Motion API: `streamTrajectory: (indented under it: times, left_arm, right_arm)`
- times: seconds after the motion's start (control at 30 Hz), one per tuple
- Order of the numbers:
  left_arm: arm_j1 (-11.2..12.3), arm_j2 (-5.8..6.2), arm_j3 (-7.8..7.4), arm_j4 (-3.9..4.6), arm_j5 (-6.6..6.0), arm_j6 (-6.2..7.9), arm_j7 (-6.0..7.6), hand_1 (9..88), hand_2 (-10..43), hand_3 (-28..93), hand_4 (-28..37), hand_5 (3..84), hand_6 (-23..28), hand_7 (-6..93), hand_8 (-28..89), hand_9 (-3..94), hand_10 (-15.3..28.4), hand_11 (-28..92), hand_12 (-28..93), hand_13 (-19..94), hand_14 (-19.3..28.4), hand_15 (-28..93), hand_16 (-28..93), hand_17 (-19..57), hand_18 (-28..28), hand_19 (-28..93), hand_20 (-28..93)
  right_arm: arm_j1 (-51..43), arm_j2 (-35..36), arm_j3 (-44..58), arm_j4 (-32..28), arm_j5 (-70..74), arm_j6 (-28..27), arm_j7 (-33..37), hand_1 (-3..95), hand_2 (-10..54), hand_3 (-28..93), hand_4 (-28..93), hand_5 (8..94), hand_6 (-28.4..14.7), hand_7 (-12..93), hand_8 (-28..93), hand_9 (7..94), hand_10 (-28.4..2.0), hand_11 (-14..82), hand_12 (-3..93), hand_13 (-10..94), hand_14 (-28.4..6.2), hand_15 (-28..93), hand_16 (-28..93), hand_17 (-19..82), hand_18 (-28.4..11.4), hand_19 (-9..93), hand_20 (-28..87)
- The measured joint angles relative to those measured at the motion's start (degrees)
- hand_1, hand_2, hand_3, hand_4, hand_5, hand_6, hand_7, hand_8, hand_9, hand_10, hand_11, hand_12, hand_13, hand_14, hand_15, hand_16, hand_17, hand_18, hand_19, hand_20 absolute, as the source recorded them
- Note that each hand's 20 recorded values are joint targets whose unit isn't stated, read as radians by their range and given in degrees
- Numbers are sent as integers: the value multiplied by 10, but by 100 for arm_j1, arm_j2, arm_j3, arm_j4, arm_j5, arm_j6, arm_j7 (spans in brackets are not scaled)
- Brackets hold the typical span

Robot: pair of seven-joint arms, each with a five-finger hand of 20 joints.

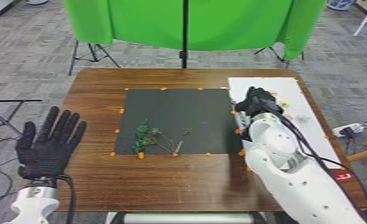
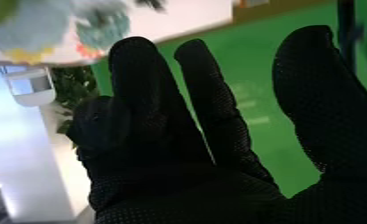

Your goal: Arrange flowers

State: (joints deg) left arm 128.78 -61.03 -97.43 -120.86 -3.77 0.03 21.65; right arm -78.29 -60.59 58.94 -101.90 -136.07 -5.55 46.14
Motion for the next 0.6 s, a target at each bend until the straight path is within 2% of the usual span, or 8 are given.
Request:
streamTrajectory:
  times: [0.27,0.4,0.47,0.5,0.6]
  left_arm:
    - [-38,2,17,3,9,7,-50,284,118,739,-283,427,87,68,-80,388,156,135,91,273,146,223,-54,-59,123,284,103]
    - [-67,1,46,14,10,7,-94,284,119,738,-283,444,96,75,-78,391,157,138,94,286,152,238,-48,-60,123,285,103]
    - [-87,-3,56,30,16,3,-136,284,118,737,-283,451,100,75,-78,392,158,139,95,288,154,246,-47,-59,124,283,103]
    - [-97,-5,59,44,24,-6,-167,284,118,737,-283,452,100,75,-78,392,158,138,96,288,154,248,-48,-59,124,282,102]
    - [-147,-7,95,102,40,-35,-261,284,116,736,-283,452,100,75,-78,391,159,137,96,287,155,251,-50,-59,125,281,103]
  right_arm:
    - [84,7,-148,371,36,-246,-305,369,-95,762,-281,582,-83,245,-132,505,-244,138,137,525,-186,690,163,366,-269,932,516]
    - [116,-26,-200,444,-113,-530,-421,456,-95,819,-282,573,-54,357,-177,564,-198,239,166,549,-155,682,184,334,-252,928,429]
    - [157,-70,-142,457,-139,-793,-561,512,-95,802,-282,580,-38,438,-188,594,-175,334,189,565,-127,635,267,324,-242,924,384]
    - [181,-94,-88,464,-140,-945,-671,532,-95,787,-283,582,-34,460,-114,609,-168,351,208,577,-116,614,292,323,-240,922,374]
    - [254,-140,12,565,-219,-1162,-1083,595,-95,734,-282,622,-23,533,0,713,-132,252,368,644,-86,540,357,333,-233,914,367]
